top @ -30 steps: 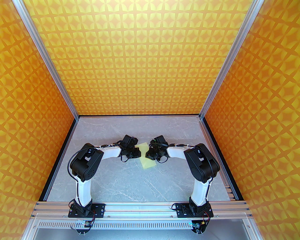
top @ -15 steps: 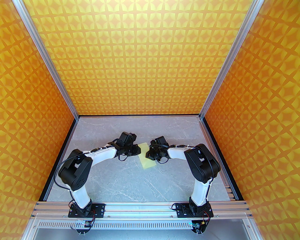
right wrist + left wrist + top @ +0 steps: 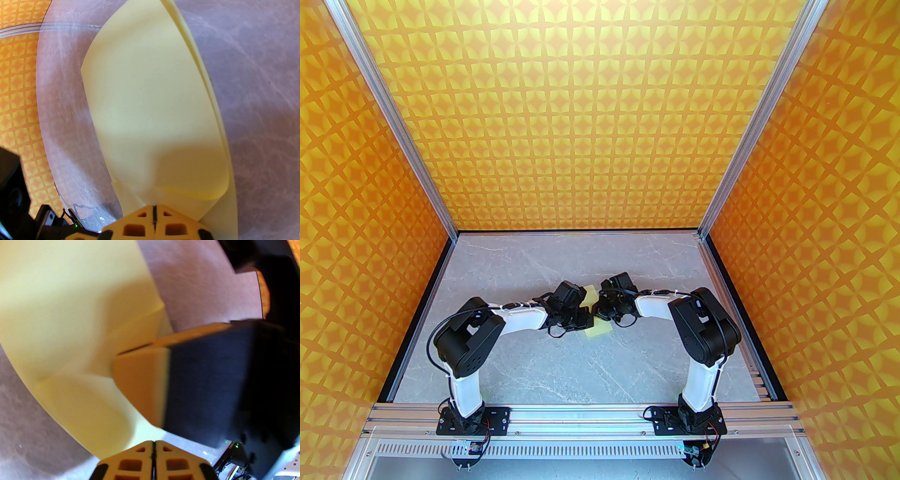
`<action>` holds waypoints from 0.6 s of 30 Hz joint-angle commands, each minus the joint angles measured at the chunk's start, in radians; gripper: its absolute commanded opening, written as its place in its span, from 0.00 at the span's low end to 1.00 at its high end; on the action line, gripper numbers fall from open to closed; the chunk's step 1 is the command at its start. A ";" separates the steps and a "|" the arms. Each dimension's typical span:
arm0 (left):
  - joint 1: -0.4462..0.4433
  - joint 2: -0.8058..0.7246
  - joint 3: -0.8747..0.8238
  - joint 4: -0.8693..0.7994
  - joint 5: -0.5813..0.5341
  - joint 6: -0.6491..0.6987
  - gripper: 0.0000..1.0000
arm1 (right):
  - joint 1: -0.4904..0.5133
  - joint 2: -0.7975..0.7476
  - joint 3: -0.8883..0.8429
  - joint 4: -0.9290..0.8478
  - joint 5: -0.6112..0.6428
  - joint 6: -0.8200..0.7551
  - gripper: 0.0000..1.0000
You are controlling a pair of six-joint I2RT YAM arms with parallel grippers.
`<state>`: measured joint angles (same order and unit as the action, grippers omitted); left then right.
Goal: Fold a paper plane with a square sheet of paper (fold left side to right side)
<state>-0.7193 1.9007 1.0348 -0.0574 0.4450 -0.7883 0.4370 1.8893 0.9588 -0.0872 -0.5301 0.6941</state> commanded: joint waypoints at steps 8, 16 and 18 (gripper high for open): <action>0.001 0.029 -0.047 0.005 0.017 0.003 0.07 | 0.000 0.024 -0.045 -0.082 0.065 -0.014 0.00; -0.006 0.051 -0.036 -0.019 0.017 0.018 0.07 | 0.000 0.021 -0.046 -0.084 0.063 -0.015 0.00; -0.009 0.057 -0.027 -0.045 0.007 0.027 0.07 | 0.000 0.022 -0.046 -0.083 0.062 -0.015 0.00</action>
<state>-0.7193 1.9121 1.0012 -0.0471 0.4526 -0.7845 0.4370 1.8866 0.9543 -0.0814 -0.5297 0.6941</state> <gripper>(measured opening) 0.072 0.031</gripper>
